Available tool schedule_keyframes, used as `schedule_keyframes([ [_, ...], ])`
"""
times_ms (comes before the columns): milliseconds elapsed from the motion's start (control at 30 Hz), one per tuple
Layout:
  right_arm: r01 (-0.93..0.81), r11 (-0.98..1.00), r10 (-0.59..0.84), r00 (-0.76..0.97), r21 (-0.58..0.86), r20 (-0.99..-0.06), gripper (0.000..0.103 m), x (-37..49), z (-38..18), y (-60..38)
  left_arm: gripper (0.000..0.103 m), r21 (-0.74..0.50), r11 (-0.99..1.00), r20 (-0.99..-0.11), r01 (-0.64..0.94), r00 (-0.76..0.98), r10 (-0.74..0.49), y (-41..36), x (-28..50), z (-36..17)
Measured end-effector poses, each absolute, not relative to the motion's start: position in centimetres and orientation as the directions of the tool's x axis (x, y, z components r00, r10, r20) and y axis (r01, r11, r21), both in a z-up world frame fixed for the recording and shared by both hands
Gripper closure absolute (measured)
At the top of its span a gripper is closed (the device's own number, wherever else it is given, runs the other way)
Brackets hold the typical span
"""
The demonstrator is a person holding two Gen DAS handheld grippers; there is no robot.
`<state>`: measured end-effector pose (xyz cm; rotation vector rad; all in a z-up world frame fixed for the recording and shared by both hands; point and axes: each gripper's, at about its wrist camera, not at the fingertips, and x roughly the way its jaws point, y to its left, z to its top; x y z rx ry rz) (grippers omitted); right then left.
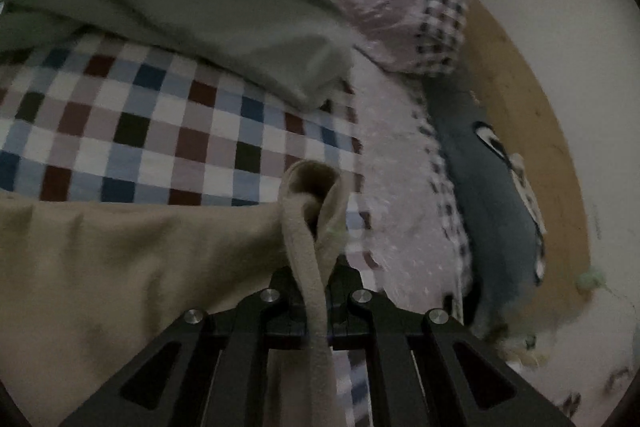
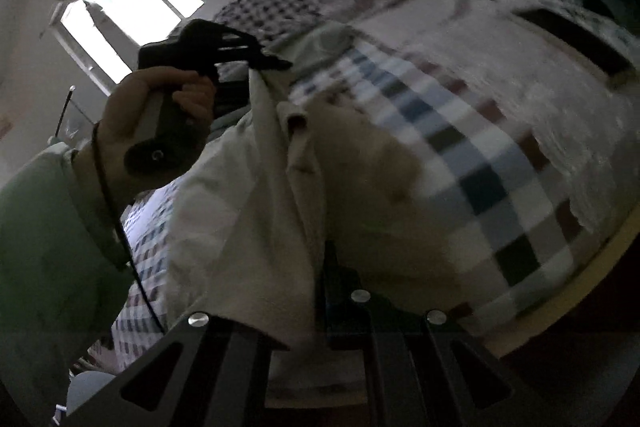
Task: Fold clothes
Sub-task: 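Lay the beige garment down and open both grippers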
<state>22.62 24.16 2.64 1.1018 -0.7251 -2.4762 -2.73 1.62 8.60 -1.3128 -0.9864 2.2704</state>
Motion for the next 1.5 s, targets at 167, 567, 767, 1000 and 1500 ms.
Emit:
schedule_keyframes([
  [167, 0.054, -0.792, -0.496, -0.637, 0.608, -0.590, 0.094, 23.0, 2.0, 26.1, 0.037, -0.711, -0.700, -0.612, 0.067, -0.549, 0.569, 3.4, -3.5, 7.1],
  [567, -0.234, -0.794, -0.260, -0.704, 0.561, -0.661, 0.065, 27.3, 3.3, 31.9, 0.019, -0.610, -0.791, -0.600, 0.056, -0.684, 0.414, -10.8, 4.6, 9.0],
  [767, -0.257, -0.897, -0.096, -0.681, 0.360, -0.726, 0.064, 28.7, 5.5, 31.7, 0.019, -0.649, -0.749, -0.624, 0.135, -0.658, 0.422, -15.8, 8.5, 6.2],
  [1000, -0.053, -0.966, -0.152, -0.672, 0.252, -0.725, 0.064, 30.3, 7.3, 27.2, 0.019, -0.619, -0.783, -0.657, 0.065, -0.589, 0.471, -15.1, 15.4, 5.0],
  [1500, 0.901, -0.432, -0.483, -0.252, -0.022, -0.838, 0.067, 29.3, 7.7, 8.0, 0.055, -0.329, -0.881, -0.821, -0.341, -0.358, 0.445, -5.1, 27.7, 2.2],
])
